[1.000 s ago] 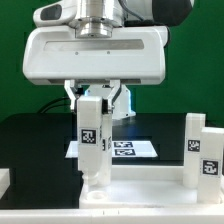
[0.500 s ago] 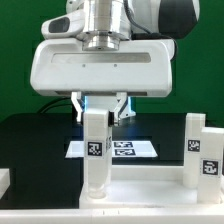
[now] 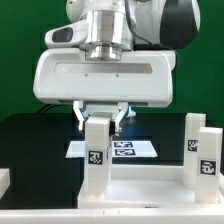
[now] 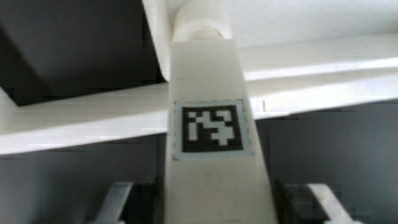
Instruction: Assemble desk
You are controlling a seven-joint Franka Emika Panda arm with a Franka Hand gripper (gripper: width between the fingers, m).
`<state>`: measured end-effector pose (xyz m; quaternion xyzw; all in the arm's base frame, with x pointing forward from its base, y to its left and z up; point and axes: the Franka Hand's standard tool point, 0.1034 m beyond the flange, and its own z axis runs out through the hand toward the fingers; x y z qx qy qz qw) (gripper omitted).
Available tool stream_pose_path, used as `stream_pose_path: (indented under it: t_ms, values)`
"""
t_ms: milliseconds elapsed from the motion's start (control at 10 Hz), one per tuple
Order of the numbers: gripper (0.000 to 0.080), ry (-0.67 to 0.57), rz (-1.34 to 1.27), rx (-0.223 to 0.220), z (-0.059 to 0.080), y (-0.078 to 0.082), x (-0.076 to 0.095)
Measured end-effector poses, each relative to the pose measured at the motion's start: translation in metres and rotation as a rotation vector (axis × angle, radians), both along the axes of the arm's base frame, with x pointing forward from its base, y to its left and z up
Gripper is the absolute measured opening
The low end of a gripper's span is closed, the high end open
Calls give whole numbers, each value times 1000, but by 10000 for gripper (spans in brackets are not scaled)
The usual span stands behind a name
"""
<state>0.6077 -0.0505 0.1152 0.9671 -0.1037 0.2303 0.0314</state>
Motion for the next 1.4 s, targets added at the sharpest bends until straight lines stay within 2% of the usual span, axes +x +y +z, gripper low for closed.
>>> stream_pose_path:
  t_ms: [500, 600, 700, 800, 1000, 1200, 1400]
  values:
    - [284, -6, 2, -7, -3, 1, 0]
    - [470, 19, 6, 5, -4, 2, -1]
    - [470, 118, 14, 65, 0, 4, -2]
    - [616, 133, 5, 82, 10, -3, 6]
    - [642, 292, -1, 156, 5, -3, 4]
    - [648, 383, -14, 205, 2, 1, -1]
    - [649, 379, -30, 206, 0, 3, 3]
